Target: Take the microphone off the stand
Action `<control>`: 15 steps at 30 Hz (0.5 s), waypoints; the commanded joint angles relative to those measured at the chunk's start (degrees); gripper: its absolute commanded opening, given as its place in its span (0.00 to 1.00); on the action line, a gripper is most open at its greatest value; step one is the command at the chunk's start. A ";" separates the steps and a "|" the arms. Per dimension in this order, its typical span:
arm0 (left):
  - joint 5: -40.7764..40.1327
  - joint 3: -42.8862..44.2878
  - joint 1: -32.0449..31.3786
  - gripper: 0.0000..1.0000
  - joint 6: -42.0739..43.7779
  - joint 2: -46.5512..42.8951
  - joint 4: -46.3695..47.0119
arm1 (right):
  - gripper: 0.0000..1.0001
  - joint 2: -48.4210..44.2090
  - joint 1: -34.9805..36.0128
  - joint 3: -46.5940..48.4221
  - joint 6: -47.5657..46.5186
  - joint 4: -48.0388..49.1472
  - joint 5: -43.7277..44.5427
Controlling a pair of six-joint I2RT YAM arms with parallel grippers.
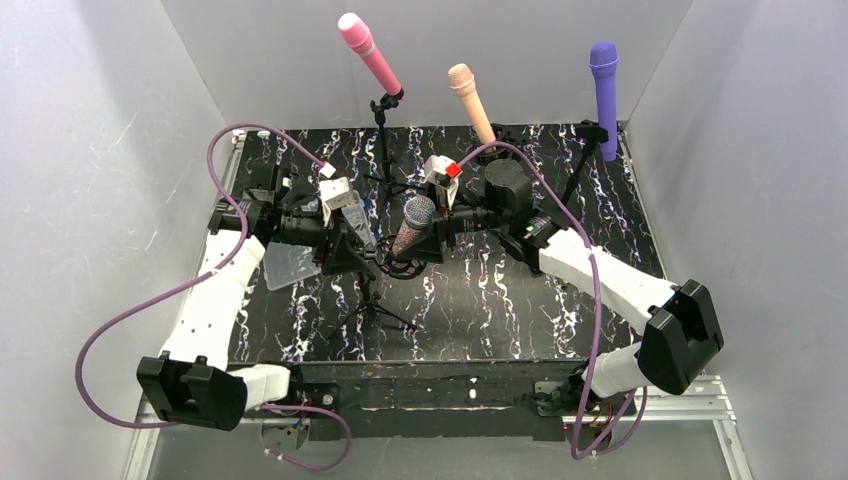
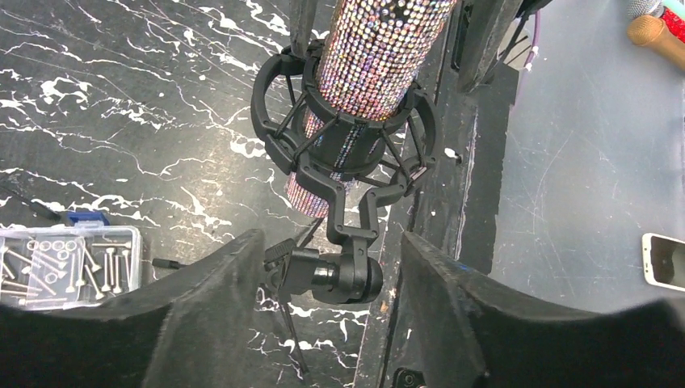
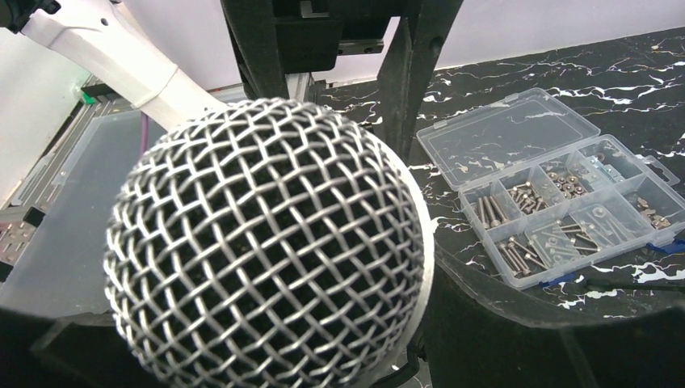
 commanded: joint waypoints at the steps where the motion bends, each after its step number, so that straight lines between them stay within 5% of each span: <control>1: 3.20 1.07 -0.96 0.55 -0.10 0.58 -3.58 | 0.72 0.46 0.52 2.20 -1.02 0.47 0.54; 5: 2.91 0.00 -1.22 0.49 -0.59 0.19 -3.35 | 0.72 0.71 0.89 2.28 -1.46 -0.04 0.84; 15: 3.68 -1.07 -1.46 0.15 -2.76 -1.13 -3.23 | 0.70 1.40 1.36 3.13 -1.75 -1.02 1.89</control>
